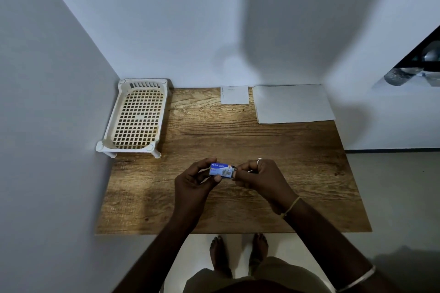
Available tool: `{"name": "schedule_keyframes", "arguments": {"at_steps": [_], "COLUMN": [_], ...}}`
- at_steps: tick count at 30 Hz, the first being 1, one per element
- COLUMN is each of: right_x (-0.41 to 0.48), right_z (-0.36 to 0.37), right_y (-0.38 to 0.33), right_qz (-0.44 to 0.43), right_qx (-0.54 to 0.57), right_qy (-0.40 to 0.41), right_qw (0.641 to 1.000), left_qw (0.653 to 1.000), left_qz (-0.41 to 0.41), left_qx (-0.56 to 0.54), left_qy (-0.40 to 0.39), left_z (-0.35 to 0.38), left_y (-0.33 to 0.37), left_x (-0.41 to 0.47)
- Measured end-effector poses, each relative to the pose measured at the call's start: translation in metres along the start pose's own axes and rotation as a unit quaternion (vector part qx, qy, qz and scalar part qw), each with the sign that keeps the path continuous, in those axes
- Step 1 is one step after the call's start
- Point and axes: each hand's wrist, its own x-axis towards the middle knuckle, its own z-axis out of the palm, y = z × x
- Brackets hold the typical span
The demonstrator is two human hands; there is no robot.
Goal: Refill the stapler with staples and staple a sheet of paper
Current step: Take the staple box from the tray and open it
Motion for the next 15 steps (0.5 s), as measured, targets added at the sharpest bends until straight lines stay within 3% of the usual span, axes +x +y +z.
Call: {"name": "schedule_keyframes", "arguments": {"at_steps": [15], "right_x": [0.0], "right_z": [-0.004], "right_y": [0.006], "right_qz": [0.04], "right_qx": [0.039], "right_qy": [0.002], "right_qw": [0.998], "left_qw": [0.999], "left_qz": [-0.031], "left_qx": [-0.004], "left_qy": [0.011], "left_z": [-0.01], "left_y": [-0.015], "left_x": [-0.001]}}
